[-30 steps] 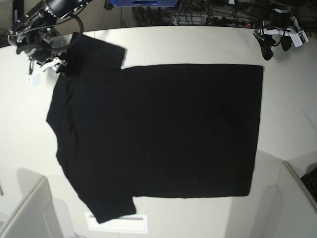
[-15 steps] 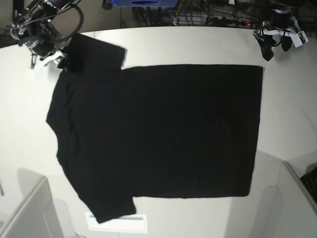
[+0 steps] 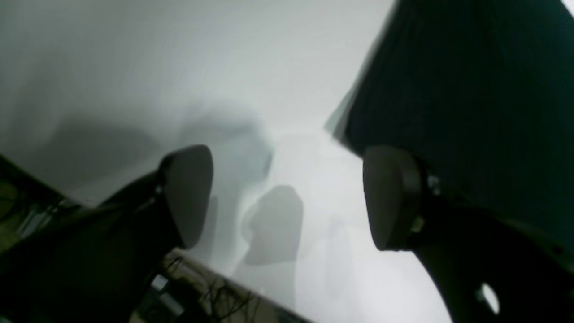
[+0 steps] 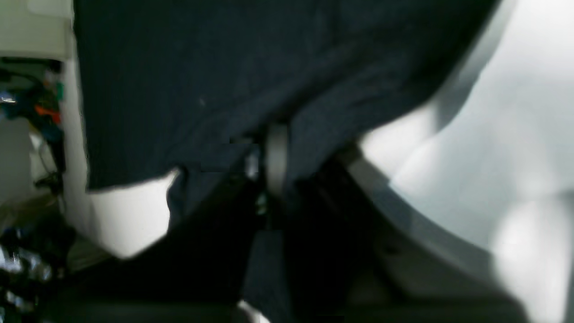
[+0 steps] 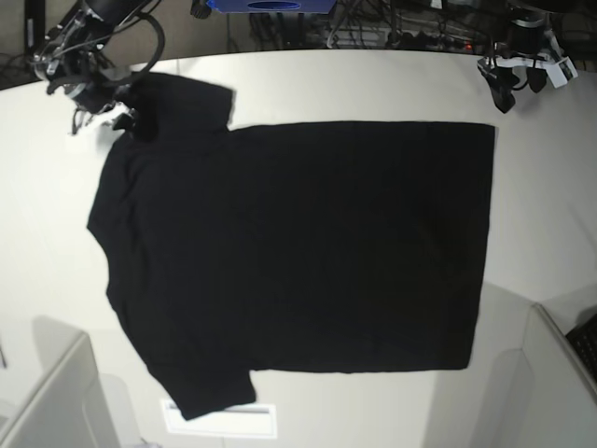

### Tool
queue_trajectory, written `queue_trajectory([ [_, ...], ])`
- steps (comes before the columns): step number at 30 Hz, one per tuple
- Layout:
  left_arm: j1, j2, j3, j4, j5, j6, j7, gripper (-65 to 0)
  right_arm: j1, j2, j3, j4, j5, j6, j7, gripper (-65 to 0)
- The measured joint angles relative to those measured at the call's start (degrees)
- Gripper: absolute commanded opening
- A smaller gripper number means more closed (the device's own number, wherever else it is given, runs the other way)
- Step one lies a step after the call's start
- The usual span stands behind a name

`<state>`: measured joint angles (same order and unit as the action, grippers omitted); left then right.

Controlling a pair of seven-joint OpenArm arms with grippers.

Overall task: Fold the T-shirt properly
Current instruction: 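Lower the right gripper and grasp the shirt's shoulder corner, then lower the left gripper and grasp the other shoulder corner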

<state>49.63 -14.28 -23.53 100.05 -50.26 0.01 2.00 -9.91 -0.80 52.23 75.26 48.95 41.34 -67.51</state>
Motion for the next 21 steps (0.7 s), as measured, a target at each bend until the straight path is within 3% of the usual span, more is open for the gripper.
queue_trajectory([
  [5,-3.06,0.79,0.04,-1.09,-0.26,-0.02,0.87,-14.8,0.20,0.02,0.00,0.00,0.00,0.00,-0.26,-65.0],
  [10,-10.88,3.28,-0.57,-1.99,-0.20,0.17,14.75,-14.8,0.15,0.02,0.00,0.02,0.02,-0.04,-0.52,-65.0],
  [14,-16.33,4.79,-0.92,-4.13,-0.39,-0.44,18.23,-15.0,0.13,0.02,0.00,0.04,0.02,-0.04,-0.59,-65.0],
  [21,-18.18,5.07,-1.18,-8.00,-5.18,-1.57,17.66,-28.6,-0.02,0.02,0.00,0.04,0.04,-0.04,-0.46,-65.0],
])
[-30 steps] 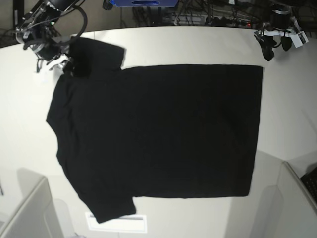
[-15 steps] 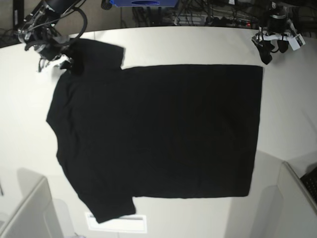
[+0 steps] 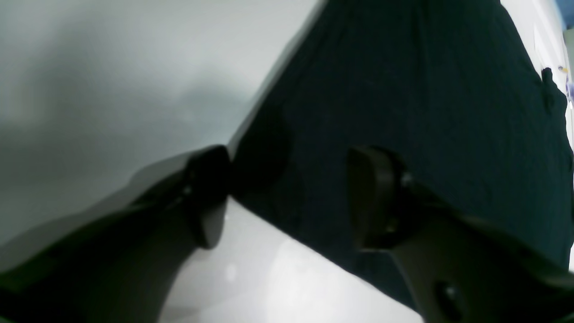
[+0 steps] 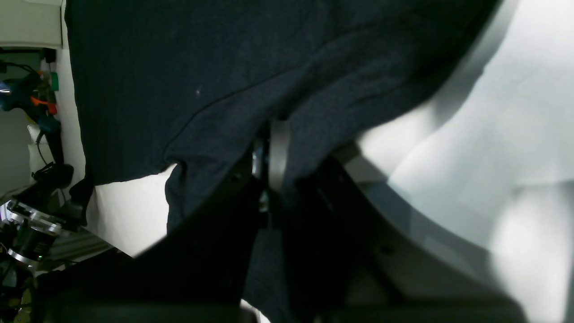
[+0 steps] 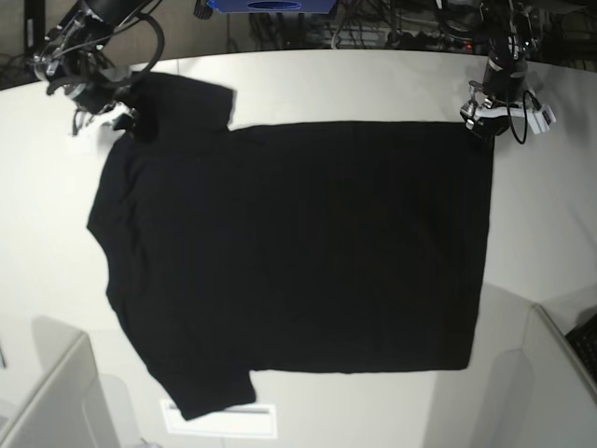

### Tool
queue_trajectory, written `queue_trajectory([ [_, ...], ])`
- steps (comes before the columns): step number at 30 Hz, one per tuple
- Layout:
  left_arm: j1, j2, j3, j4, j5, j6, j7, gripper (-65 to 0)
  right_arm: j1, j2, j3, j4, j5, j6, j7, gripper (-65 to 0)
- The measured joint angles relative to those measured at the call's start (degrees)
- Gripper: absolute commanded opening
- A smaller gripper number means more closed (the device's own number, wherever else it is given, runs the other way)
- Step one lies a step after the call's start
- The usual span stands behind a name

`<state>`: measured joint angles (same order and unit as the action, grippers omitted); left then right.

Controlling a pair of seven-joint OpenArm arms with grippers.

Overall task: Fold the T-shirt properly
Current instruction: 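Lower the left gripper and grasp the other shoulder corner, then lift both shoulder corners and pull the shirt toward the arms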

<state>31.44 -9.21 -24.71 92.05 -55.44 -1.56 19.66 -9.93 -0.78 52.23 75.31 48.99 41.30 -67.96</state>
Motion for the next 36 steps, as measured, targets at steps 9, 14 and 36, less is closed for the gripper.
queue_trajectory([
  [9,-2.60,0.02,0.48,-1.49,-0.20,-0.02,0.09,-30.1,-0.09,0.00,-0.11,0.02,-0.02,0.07,0.42,-65.0],
  [14,-3.34,-0.04,0.83,-3.21,-0.48,-0.35,-0.33,-47.7,-0.13,0.02,-0.28,0.07,-0.02,0.04,0.50,-65.0],
  [36,10.16,-3.02,4.92,10.64,1.38,2.47,4.66,-65.0,-10.14,-1.49,3.91,19.12,-8.72,-0.59,-7.63,-65.0],
])
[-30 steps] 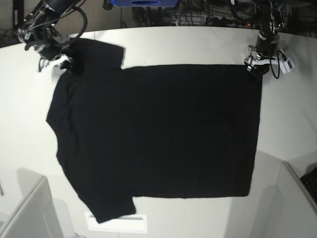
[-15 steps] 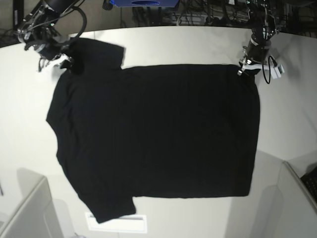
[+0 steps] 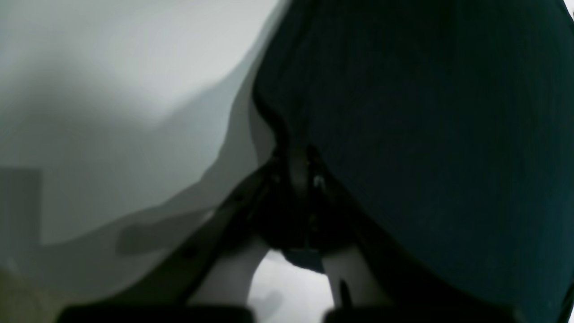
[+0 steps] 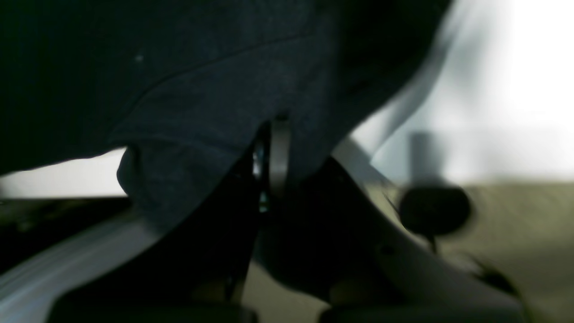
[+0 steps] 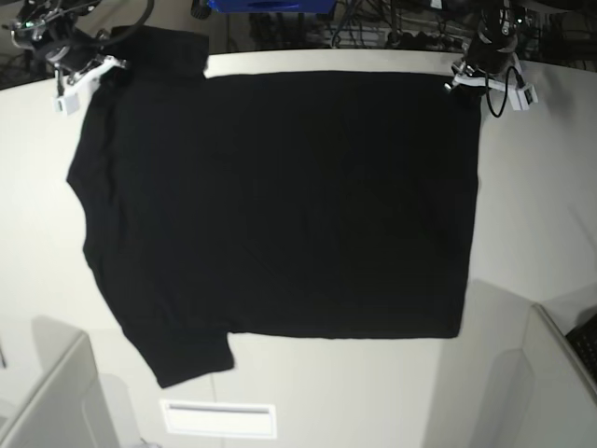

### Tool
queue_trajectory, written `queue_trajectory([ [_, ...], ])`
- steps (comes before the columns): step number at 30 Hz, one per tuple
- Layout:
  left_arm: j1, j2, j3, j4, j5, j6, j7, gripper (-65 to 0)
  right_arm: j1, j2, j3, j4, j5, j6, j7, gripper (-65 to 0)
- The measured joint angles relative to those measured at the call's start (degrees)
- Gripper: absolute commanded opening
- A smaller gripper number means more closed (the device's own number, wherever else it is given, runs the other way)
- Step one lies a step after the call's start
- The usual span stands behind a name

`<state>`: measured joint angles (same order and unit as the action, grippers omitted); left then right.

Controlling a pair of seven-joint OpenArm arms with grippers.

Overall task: Fold the T-shirt properly
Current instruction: 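Lift both shoulder corners and pull the shirt toward the arms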

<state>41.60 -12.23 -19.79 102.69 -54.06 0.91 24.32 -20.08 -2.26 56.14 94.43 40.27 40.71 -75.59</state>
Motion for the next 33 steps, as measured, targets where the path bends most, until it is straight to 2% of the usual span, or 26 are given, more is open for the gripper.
queue_trajectory([
  [5,0.52,0.00,0.02,7.43,-0.39,-0.35,-0.02,-65.0,0.46,-0.31,0.07,5.68,-3.41,-0.83,-5.22,-65.0],
  [15,-2.71,-0.02,0.61,9.62,-0.44,-0.20,0.07,-65.0,8.52,0.04,-0.07,10.45,-3.32,-0.79,-5.07,-65.0],
  [18,-5.16,0.04,0.63,9.42,-0.42,0.04,0.57,-65.0,10.60,0.74,-2.84,10.45,-3.69,-0.81,-5.11,-65.0],
  [23,-11.91,0.55,0.02,9.22,-0.44,0.20,7.45,-65.0,16.00,1.44,-7.78,8.04,-3.17,-0.79,-5.07,-65.0],
  [24,-12.92,0.63,0.02,9.18,-0.48,0.66,8.02,-65.0,17.00,1.36,-7.80,7.10,-2.97,-0.79,-5.07,-65.0],
  [27,-15.15,1.70,-0.02,9.03,-0.39,4.76,7.72,-65.0,19.65,1.70,-7.65,4.35,-3.69,-0.79,-5.35,-65.0],
  [29,-16.63,1.95,-0.02,8.83,-0.46,6.38,8.55,-65.0,21.51,2.82,-7.91,2.69,-3.72,-0.79,-5.53,-65.0],
  [33,-19.78,1.90,0.09,8.13,-0.44,7.85,7.96,-65.0,26.12,5.18,-7.93,-2.47,-3.65,-0.79,-5.11,-65.0],
])
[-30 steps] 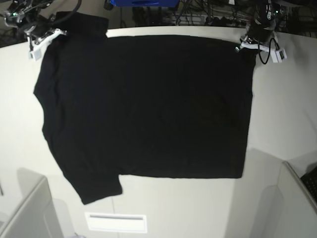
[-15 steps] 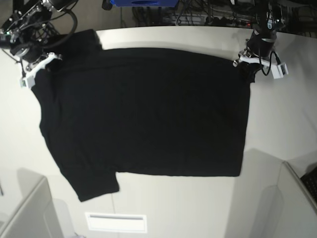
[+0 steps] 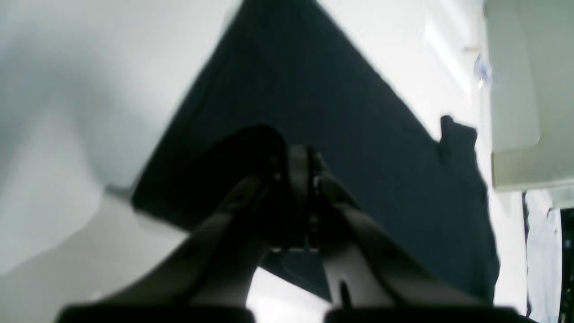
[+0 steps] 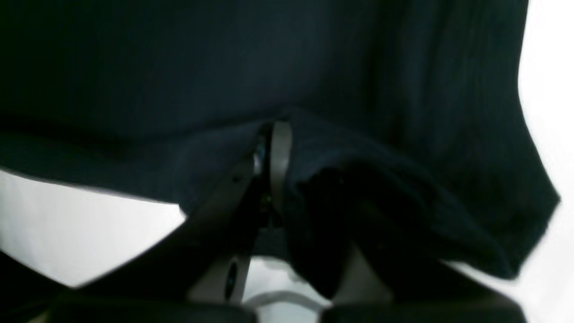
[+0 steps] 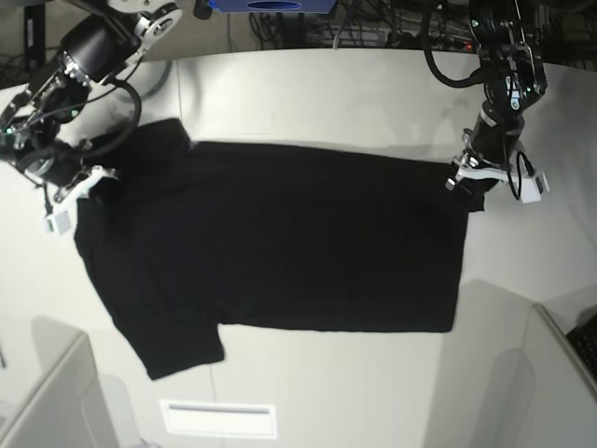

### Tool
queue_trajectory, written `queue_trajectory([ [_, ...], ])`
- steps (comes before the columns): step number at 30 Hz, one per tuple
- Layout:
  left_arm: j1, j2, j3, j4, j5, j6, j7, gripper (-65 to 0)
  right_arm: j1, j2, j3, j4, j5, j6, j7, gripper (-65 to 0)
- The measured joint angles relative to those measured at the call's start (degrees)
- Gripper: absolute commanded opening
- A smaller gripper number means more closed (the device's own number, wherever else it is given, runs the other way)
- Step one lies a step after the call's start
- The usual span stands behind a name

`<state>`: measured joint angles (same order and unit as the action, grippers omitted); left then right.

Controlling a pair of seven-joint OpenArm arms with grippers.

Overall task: Fold the T-shirt properly
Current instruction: 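Lift both shoulder corners and pull the shirt toward the arms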

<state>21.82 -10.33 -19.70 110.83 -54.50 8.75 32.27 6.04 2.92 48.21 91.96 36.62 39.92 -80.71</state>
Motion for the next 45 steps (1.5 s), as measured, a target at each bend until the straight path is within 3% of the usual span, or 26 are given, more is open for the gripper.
queue_trajectory([
  [7,-4.31,0.02,0.42,-6.14,0.07,0.48,0.13,-65.0,5.07,4.02,-0.02,-10.03,-0.50,0.00,-0.17,-65.0],
  [15,-6.49,0.02,0.39,-7.87,0.09,0.48,0.37,-65.0,8.50,4.76,-0.24,-17.38,-0.70,0.00,0.92,-65.0],
  [22,-8.31,-0.13,0.44,-11.08,0.20,0.46,0.33,-65.0,9.84,5.44,-5.62,-20.90,-0.37,0.00,5.99,-65.0],
  [35,-11.17,-0.17,0.57,-12.81,0.24,0.46,0.33,-65.0,9.92,6.58,-5.46,-23.69,-0.48,0.00,6.82,-65.0],
  [37,-10.99,-0.15,0.52,-12.83,0.28,0.48,0.35,-64.8,9.92,6.64,-5.44,-23.54,-0.48,0.00,6.82,-50.6],
  [39,-11.04,-0.15,0.35,-12.83,0.35,0.48,0.35,-47.9,9.92,6.62,-4.81,-23.19,-0.26,-0.02,6.62,-33.9],
  [40,-11.06,-0.15,0.20,-12.81,0.39,0.48,0.22,-40.6,9.99,6.49,-3.48,-23.12,0.22,0.00,6.60,-29.3],
  [42,-11.06,-0.20,-0.13,-12.83,0.59,0.50,0.15,-25.8,10.12,6.38,0.09,-23.06,0.37,0.00,6.56,-27.5],
  [45,-11.02,-0.13,-0.13,-12.70,0.42,0.50,0.13,-12.2,9.42,6.43,3.13,-19.87,-0.79,-0.04,5.88,-27.5],
])
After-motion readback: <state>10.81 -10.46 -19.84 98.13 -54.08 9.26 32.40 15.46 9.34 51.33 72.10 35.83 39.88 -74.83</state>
